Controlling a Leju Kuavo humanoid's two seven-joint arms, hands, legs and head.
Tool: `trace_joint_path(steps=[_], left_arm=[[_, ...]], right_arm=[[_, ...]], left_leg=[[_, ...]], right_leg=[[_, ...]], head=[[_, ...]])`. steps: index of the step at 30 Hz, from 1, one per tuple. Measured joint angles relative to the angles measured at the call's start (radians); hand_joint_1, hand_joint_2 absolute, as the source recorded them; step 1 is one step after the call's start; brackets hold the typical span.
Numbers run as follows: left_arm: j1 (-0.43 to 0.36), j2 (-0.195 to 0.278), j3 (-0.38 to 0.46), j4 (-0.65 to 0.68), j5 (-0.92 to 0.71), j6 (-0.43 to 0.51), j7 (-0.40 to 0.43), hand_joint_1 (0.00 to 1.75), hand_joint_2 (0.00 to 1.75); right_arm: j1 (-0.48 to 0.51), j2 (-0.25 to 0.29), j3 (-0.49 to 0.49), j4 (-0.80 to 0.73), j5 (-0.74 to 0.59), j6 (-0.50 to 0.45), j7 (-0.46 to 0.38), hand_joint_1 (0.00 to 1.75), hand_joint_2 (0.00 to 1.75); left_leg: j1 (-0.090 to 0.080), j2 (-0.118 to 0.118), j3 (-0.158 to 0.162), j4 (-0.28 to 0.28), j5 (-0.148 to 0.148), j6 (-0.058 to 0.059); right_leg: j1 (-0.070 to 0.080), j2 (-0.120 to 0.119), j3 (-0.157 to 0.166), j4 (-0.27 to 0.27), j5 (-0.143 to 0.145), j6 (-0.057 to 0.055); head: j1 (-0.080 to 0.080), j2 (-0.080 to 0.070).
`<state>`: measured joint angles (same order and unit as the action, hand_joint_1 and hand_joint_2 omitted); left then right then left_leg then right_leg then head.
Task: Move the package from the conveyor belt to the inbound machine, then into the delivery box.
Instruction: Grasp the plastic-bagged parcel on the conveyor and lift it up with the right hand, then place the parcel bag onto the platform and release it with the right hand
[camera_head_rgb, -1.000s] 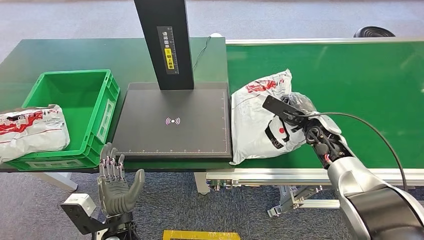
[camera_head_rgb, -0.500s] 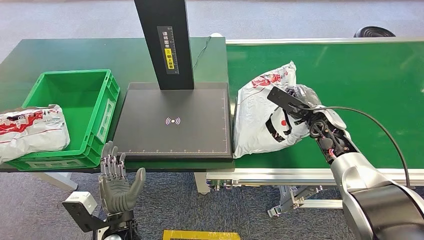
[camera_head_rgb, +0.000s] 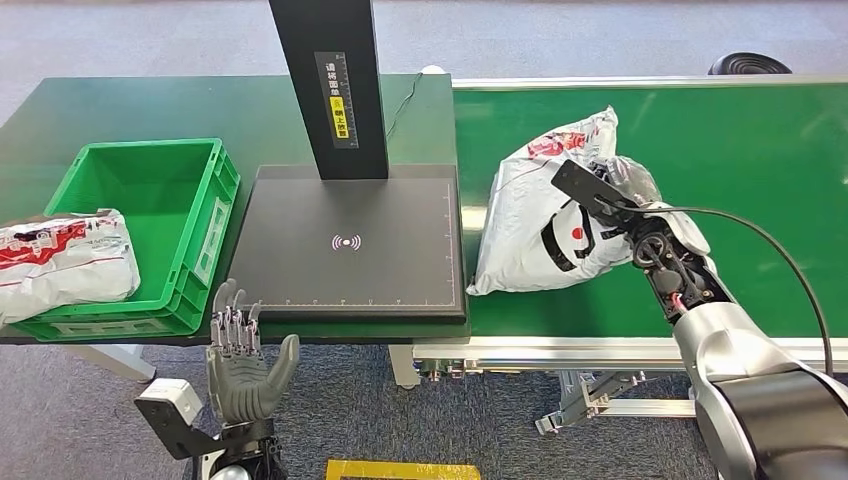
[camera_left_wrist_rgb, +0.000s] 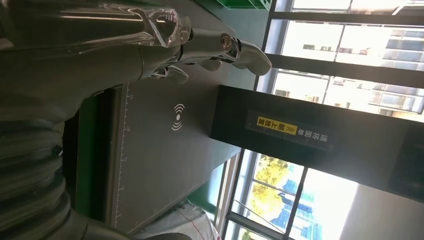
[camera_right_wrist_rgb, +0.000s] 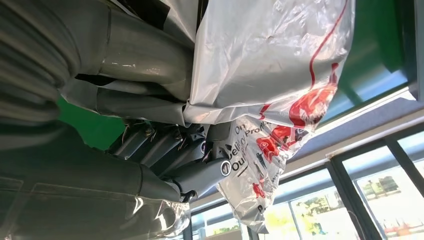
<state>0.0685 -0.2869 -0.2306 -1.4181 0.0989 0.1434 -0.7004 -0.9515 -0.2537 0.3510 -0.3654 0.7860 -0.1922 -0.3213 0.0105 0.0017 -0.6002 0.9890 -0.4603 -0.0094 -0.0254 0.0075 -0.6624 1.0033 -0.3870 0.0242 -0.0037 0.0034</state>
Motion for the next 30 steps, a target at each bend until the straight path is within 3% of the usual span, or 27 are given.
trace_joint_path(steps=[17, 30], left_arm=[[-0.028, 0.002, -0.024, 0.045, 0.018, 0.003, 0.0, 0.0, 1.75], [-0.042, 0.003, -0.029, 0.062, 0.018, 0.008, 0.0, 0.0, 1.75]], right_arm=[[-0.201, -0.009, -0.036, -0.061, 0.024, 0.057, 0.009, 1.75, 1.75], [-0.219, -0.008, -0.133, -0.111, -0.079, 0.048, -0.065, 1.75, 1.75]], left_leg=[[0.0, 0.0, 0.0, 0.0, 0.0, 0.0], [0.0, 0.0, 0.0, 0.0, 0.0, 0.0]], right_leg=[[0.0, 0.0, 0.0, 0.0, 0.0, 0.0], [0.0, 0.0, 0.0, 0.0, 0.0, 0.0]], head=[[0.0, 0.0], [0.0, 0.0]])
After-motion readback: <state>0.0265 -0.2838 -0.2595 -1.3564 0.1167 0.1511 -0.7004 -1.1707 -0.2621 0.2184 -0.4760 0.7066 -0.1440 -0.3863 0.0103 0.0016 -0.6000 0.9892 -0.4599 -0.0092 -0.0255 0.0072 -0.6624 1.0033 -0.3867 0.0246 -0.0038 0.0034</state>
